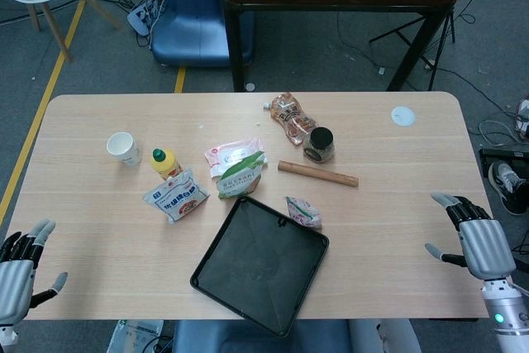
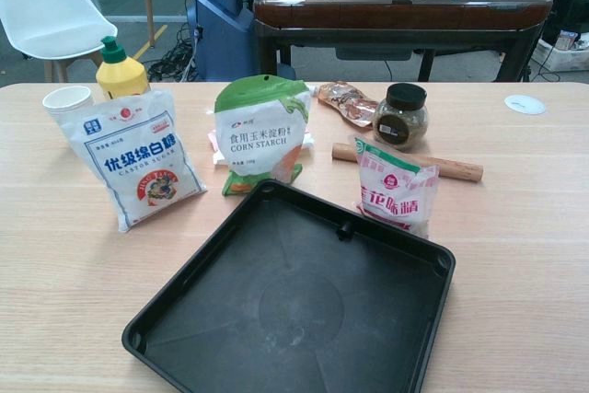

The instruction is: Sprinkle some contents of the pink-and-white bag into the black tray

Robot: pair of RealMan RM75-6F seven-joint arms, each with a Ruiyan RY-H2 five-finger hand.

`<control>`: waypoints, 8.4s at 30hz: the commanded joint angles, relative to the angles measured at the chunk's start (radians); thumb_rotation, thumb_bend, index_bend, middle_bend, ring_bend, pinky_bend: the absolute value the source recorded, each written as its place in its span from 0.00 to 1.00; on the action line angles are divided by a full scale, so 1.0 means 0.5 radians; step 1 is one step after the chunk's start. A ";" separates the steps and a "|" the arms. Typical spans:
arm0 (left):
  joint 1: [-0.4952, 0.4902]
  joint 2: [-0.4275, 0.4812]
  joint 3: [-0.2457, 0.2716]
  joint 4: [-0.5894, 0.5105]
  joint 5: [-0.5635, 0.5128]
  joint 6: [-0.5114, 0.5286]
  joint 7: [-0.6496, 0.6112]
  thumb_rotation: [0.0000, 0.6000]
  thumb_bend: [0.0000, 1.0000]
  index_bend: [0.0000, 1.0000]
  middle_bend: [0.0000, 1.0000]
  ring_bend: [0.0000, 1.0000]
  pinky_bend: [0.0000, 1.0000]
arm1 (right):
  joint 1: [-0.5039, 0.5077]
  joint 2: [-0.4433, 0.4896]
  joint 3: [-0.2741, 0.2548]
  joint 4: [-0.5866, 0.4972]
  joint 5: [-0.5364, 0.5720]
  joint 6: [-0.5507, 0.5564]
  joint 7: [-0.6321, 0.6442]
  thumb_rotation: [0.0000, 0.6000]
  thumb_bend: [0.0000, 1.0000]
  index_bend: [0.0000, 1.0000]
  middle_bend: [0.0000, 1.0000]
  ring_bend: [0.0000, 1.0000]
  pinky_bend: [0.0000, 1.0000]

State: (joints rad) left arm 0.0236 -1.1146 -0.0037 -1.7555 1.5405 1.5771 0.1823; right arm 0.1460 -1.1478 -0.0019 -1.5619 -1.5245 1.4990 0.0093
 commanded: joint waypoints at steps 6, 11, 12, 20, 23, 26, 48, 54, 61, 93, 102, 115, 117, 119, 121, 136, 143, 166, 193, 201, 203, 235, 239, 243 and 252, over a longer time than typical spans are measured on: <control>0.018 0.004 0.007 0.002 -0.012 0.015 -0.003 1.00 0.25 0.10 0.11 0.15 0.06 | 0.049 0.005 0.019 0.004 -0.050 -0.078 0.012 1.00 0.07 0.17 0.23 0.19 0.30; 0.025 0.010 0.011 -0.003 -0.014 0.017 0.000 1.00 0.25 0.10 0.11 0.15 0.06 | 0.131 0.008 0.051 0.035 -0.043 -0.211 0.064 1.00 0.07 0.17 0.23 0.19 0.30; 0.025 0.012 0.011 -0.005 -0.013 0.019 0.001 1.00 0.25 0.10 0.11 0.15 0.06 | 0.149 0.006 0.057 0.043 -0.042 -0.240 0.073 1.00 0.07 0.17 0.23 0.19 0.30; 0.033 0.019 0.017 -0.033 -0.002 0.030 0.033 1.00 0.25 0.10 0.11 0.15 0.06 | 0.411 -0.044 0.102 0.146 -0.091 -0.590 0.164 1.00 0.07 0.17 0.23 0.16 0.24; 0.042 0.023 0.020 -0.050 0.003 0.042 0.053 1.00 0.25 0.10 0.11 0.15 0.06 | 0.536 -0.073 0.112 0.202 -0.125 -0.744 0.223 1.00 0.07 0.17 0.23 0.13 0.19; 0.051 0.028 0.022 -0.070 0.003 0.055 0.078 1.00 0.25 0.10 0.11 0.15 0.06 | 0.654 -0.123 0.111 0.274 -0.168 -0.878 0.285 1.00 0.07 0.17 0.22 0.10 0.15; 0.054 0.043 0.016 -0.167 -0.010 0.044 0.216 1.00 0.25 0.10 0.11 0.15 0.06 | 1.118 -0.612 0.007 0.841 -0.366 -1.159 0.750 1.00 0.06 0.14 0.15 0.04 0.09; 0.057 0.047 0.013 -0.175 -0.017 0.048 0.226 1.00 0.25 0.10 0.11 0.15 0.06 | 1.216 -0.695 -0.001 0.921 -0.351 -1.241 0.817 1.00 0.06 0.13 0.15 0.04 0.09; 0.067 0.052 0.013 -0.182 -0.022 0.060 0.231 1.00 0.25 0.10 0.11 0.15 0.06 | 1.324 -0.761 -0.045 0.990 -0.356 -1.337 0.923 1.00 0.13 0.13 0.16 0.04 0.09; 0.046 0.030 0.007 -0.139 -0.034 0.009 0.201 1.00 0.25 0.10 0.11 0.15 0.06 | 0.949 -0.550 -0.183 0.818 -0.130 -0.895 0.884 1.00 0.44 0.39 0.44 0.17 0.09; 0.019 0.019 0.003 -0.099 -0.038 -0.031 0.157 1.00 0.25 0.10 0.11 0.15 0.06 | 0.676 -0.520 -0.210 0.629 -0.056 -0.659 0.684 1.00 0.44 0.39 0.44 0.17 0.09; 0.037 0.021 0.011 -0.031 -0.042 -0.009 0.054 1.00 0.25 0.10 0.11 0.15 0.06 | 0.498 -0.687 -0.220 0.640 -0.069 -0.556 0.484 1.00 0.44 0.38 0.37 0.17 0.08; 0.038 0.022 0.014 -0.022 -0.045 -0.012 0.046 1.00 0.25 0.10 0.11 0.15 0.06 | 0.485 -0.695 -0.225 0.648 -0.077 -0.556 0.480 1.00 0.44 0.34 0.34 0.15 0.07; 0.035 0.020 0.015 -0.016 -0.044 -0.018 0.037 1.00 0.25 0.10 0.11 0.15 0.06 | 0.472 -0.700 -0.229 0.655 -0.082 -0.557 0.480 1.00 0.44 0.25 0.29 0.11 0.05; 0.032 0.015 0.013 -0.007 -0.045 -0.022 0.029 1.00 0.25 0.10 0.11 0.15 0.06 | 0.456 -0.706 -0.228 0.657 -0.090 -0.545 0.491 1.00 0.38 0.18 0.25 0.08 0.05; 0.038 0.017 0.020 -0.037 -0.032 -0.006 0.070 1.00 0.25 0.10 0.11 0.15 0.06 | 0.448 -0.606 -0.208 0.679 -0.118 -0.598 0.492 1.00 0.02 0.13 0.20 0.05 0.04; 0.046 0.023 0.030 -0.080 -0.014 0.008 0.128 1.00 0.25 0.10 0.11 0.15 0.06 | 0.514 -0.651 -0.195 0.778 -0.146 -0.709 0.524 1.00 0.02 0.24 0.19 0.04 0.03; 0.067 0.039 0.042 -0.178 -0.002 0.030 0.255 1.00 0.25 0.10 0.11 0.15 0.06 | 0.604 -0.793 -0.243 1.043 -0.276 -0.787 0.720 0.93 0.02 0.27 0.18 0.04 0.01; 0.082 0.046 0.043 -0.175 -0.014 0.035 0.240 1.00 0.25 0.10 0.11 0.15 0.06 | 0.648 -0.946 -0.219 1.326 -0.316 -0.686 0.881 1.00 0.43 0.56 0.43 0.22 0.02; 0.075 0.057 0.045 -0.174 0.013 0.032 0.208 1.00 0.25 0.10 0.11 0.15 0.06 | 0.666 -0.738 -0.127 1.073 -0.351 -0.471 0.592 1.00 0.47 0.62 0.50 0.34 0.11; 0.073 0.055 0.046 -0.168 0.017 0.029 0.195 1.00 0.25 0.10 0.11 0.15 0.06 | 0.688 -0.670 -0.089 0.955 -0.364 -0.439 0.423 1.00 0.48 0.63 0.52 0.36 0.15; 0.089 0.043 0.038 0.055 0.030 0.057 -0.112 1.00 0.25 0.10 0.11 0.15 0.06 | 1.126 -0.881 0.209 0.420 -0.233 -0.853 -1.906 1.00 0.49 0.69 0.65 0.65 0.52; 0.090 0.042 0.037 0.058 0.032 0.062 -0.121 1.00 0.25 0.10 0.11 0.15 0.06 | 1.146 -0.925 0.167 0.505 -0.318 -0.834 -2.019 1.00 0.49 0.69 0.65 0.65 0.52; 0.089 0.040 0.038 0.059 0.031 0.058 -0.120 1.00 0.25 0.10 0.11 0.15 0.06 | 1.156 -0.977 0.129 0.615 -0.422 -0.777 -2.118 1.00 0.49 0.69 0.65 0.66 0.52; 0.091 0.041 0.036 0.057 0.028 0.060 -0.119 1.00 0.25 0.10 0.11 0.15 0.06 | 1.177 -1.027 0.105 0.743 -0.534 -0.737 -2.279 1.00 0.49 0.69 0.65 0.66 0.52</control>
State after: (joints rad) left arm 0.0689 -1.0940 0.0143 -1.7271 1.5548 1.6072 0.1229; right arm 0.7321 -1.6577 0.0519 -1.1987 -1.7825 1.1262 -1.1167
